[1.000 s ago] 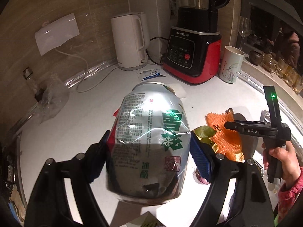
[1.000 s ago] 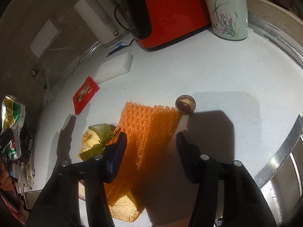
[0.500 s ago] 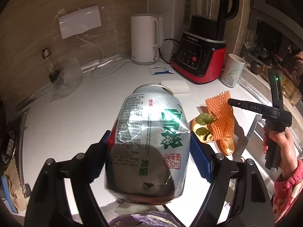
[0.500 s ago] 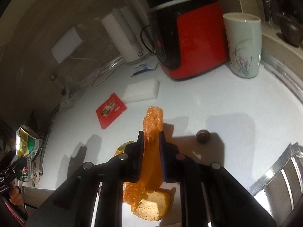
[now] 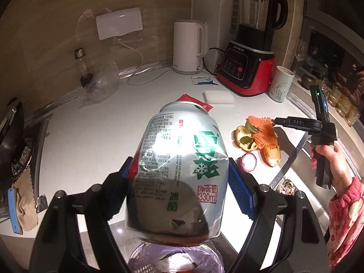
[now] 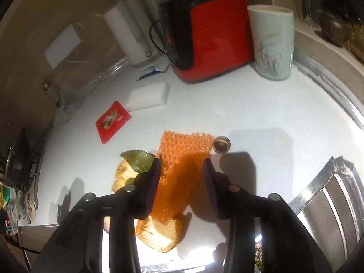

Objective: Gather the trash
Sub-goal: 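Carry the can toward the basket with the left tool while the right tool grasps another orange foam net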

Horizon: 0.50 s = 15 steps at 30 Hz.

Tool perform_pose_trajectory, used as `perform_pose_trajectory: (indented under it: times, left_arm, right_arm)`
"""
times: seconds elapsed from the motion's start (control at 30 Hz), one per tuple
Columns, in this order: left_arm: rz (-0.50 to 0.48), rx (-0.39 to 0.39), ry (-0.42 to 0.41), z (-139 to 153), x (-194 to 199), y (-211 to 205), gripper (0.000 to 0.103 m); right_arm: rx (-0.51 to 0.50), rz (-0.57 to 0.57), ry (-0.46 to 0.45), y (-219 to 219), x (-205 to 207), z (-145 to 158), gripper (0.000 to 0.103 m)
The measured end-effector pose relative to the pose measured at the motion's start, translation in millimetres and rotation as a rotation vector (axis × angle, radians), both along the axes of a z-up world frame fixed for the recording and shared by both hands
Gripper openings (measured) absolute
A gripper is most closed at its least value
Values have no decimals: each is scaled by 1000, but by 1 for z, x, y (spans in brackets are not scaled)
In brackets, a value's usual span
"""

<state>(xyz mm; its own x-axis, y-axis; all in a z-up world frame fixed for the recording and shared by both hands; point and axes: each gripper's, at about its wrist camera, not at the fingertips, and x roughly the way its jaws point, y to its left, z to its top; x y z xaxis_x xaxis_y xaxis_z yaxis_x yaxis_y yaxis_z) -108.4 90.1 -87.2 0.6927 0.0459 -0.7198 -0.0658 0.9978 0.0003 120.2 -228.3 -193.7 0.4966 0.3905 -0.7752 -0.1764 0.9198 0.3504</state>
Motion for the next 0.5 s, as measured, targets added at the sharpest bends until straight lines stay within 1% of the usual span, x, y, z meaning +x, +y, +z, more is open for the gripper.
perform_pose_trajectory:
  times: [0.17,0.2,0.27,0.37,0.4,0.43,0.47,0.5]
  left_arm:
    - [10,-8,9,-5,-2,3,77]
    - [12,-9,9,-5,-3,4,77]
    - [14,-6,12,-6,-1,3,77]
    - [14,-4,15,-6,1,3,77]
    - [15,-4,16,-7,2,2,77]
    - [13,-5,17,-7,2,2,77]
    - [15,-4,18,-8,3,2,77]
    - [15,-3,19,-8,4,1,77]
  right_arm:
    - [31,7,83,4,9,-27,45]
    - [32,7,95,6,11,-30,48]
    - [38,-2,108,7,14,-35,49]
    - [58,15,105,11,17,-36,51]
    - [66,26,108,13,19,-37,47]
    - [79,40,119,16,20,-39,40]
    - [99,48,129,17,22,-41,19]
    - [114,52,137,17,23,-42,10]
